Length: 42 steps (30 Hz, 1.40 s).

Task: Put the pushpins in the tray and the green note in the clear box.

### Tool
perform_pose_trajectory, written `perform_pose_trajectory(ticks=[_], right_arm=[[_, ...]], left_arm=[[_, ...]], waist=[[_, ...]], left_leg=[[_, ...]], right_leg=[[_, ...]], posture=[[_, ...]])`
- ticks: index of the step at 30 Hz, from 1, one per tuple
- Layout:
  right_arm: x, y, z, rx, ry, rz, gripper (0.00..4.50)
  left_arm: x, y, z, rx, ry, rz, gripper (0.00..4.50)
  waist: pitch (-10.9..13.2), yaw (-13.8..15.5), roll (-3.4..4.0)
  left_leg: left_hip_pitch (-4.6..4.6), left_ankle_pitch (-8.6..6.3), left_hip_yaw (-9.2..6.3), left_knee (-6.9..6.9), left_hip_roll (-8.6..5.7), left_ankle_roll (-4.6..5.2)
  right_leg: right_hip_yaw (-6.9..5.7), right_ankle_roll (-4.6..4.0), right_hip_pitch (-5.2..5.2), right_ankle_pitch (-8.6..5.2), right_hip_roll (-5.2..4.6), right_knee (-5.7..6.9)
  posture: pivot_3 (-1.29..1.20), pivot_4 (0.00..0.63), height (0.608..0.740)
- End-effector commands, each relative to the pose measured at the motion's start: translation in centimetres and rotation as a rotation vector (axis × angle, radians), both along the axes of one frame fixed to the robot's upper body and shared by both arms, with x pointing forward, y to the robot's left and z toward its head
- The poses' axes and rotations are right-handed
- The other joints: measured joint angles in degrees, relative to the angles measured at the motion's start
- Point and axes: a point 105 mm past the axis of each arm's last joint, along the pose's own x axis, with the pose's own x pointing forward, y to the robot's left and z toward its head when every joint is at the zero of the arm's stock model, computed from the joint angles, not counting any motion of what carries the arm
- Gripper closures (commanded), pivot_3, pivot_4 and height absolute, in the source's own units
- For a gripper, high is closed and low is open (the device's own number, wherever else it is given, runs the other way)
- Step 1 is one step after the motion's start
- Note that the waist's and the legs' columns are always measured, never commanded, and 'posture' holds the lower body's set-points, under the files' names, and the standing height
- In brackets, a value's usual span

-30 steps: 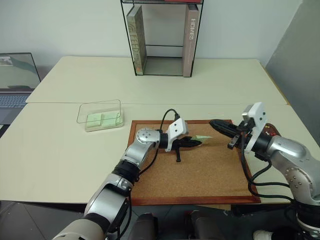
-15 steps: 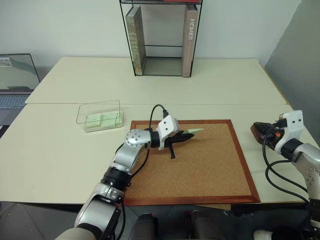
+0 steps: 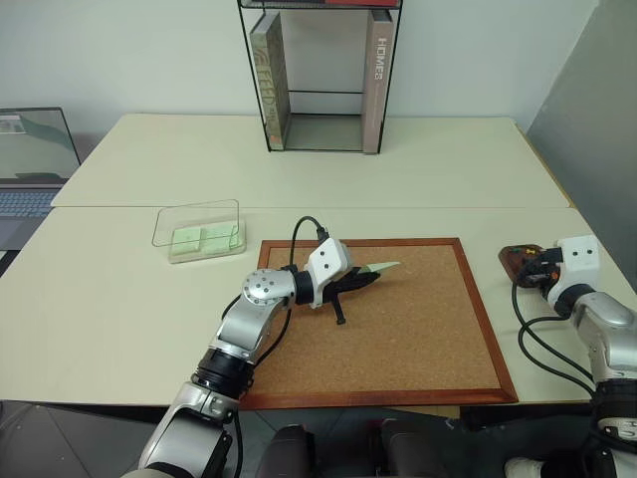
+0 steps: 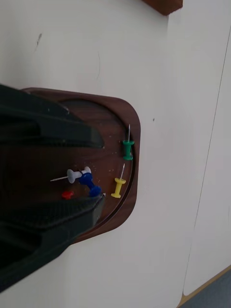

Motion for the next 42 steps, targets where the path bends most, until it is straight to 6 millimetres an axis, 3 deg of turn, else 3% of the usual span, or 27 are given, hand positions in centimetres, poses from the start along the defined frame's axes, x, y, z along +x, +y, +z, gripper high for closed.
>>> perform_pose_trajectory(ticks=[1, 8, 13, 15, 22, 27, 30, 33, 42], right_arm=[[0.2, 0.4, 2.3, 0.011, -0.099, 0.013, 1.87], [-0.4, 2.4, 4.0, 0.111, -0.179, 0.106, 0.28], [-0.9, 3.4, 5.4, 0.113, -0.234, 0.17, 0.28], [-1.1, 5.3, 6.5, 0.098, -0.258, 0.277, 0.28], [-4.3, 15.2, 9.0, 0.09, -0.203, 0.821, 0.28], [-4.7, 20.1, 10.9, 0.038, -0.182, 1.026, 0.28], [-4.5, 22.5, 11.7, 0.014, -0.156, 1.103, 0.28], [-4.5, 24.0, 12.1, 0.069, -0.142, 1.15, 0.28], [-4.9, 25.3, 11.2, 0.094, -0.094, 1.19, 0.28]], left_arm=[[-0.3, -0.5, 1.2, -0.014, -0.044, -0.021, 4.5], [-0.2, -0.4, 1.7, -0.028, -0.045, -0.012, 4.5], [0.0, 0.2, 2.6, -0.054, -0.058, 0.017, 4.5], [0.2, 1.0, 3.4, -0.052, -0.079, 0.049, 4.5], [2.2, 7.8, 6.5, 0.045, -0.165, 0.286, 4.5], [4.3, 15.3, 9.3, 0.08, -0.163, 0.534, 4.5], [4.5, 19.2, 9.4, 0.13, -0.114, 0.626, 4.5], [4.4, 21.4, 9.1, 0.182, -0.081, 0.677, 4.5], [4.5, 26.1, 7.6, 0.293, -0.023, 0.81, 4.5]], waist=[[0.0, 0.0, 0.0], [0.0, 0.0, 0.0], [0.0, 0.0, 0.0], [0.0, -0.1, 0.01], [0.1, -0.7, 0.07], [0.1, -0.8, -0.02], [0.2, -1.1, -0.07], [0.2, -1.2, -0.09], [0.2, 0.0, -0.17]], left_leg=[[0.0, 0.0, 0.01, 0.0, 0.0, 0.0], [0.0, 0.0, -0.02, 0.0, 0.02, 0.0], [-0.02, 0.0, -0.01, 0.0, -0.01, 0.0], [-0.01, 0.0, -0.01, 0.0, 0.0, 0.0], [0.07, 0.0, -0.17, -0.06, 0.21, 0.0], [0.07, 0.0, -0.2, 0.0, 0.17, 0.0], [0.05, 0.0, -0.18, 0.02, 0.13, 0.0], [0.0, 0.0, -0.17, -0.04, 0.1, -0.01], [-0.64, 0.0, -0.21, 0.07, -0.11, -0.01]], right_leg=[[0.01, 0.0, 0.0, 0.0, 0.0, 0.0], [-0.02, 0.03, 0.0, -0.02, 0.01, 0.01], [-0.01, 0.02, 0.0, -0.01, -0.01, -0.02], [-0.01, 0.08, 0.0, -0.04, -0.01, -0.01], [-0.08, 0.24, 0.0, -0.15, 0.01, 0.02], [-0.15, 0.22, 0.0, -0.14, 0.01, 0.06], [-0.15, 0.22, -0.01, -0.13, 0.0, 0.02], [-0.16, 0.2, -0.05, -0.13, -0.19, -0.03], [-0.3, -0.06, -0.5, 0.03, -0.53, -0.02]], posture=[[0.0, 0.15, 0.74], [0.0, 0.15, 0.74], [0.0, 0.15, 0.74], [0.0, 0.15, 0.74], [0.0, 0.15, 0.74], [0.0, 0.15, 0.74], [0.0, 0.15, 0.74], [0.0, 0.15, 0.74], [0.0, 0.15, 0.74]])
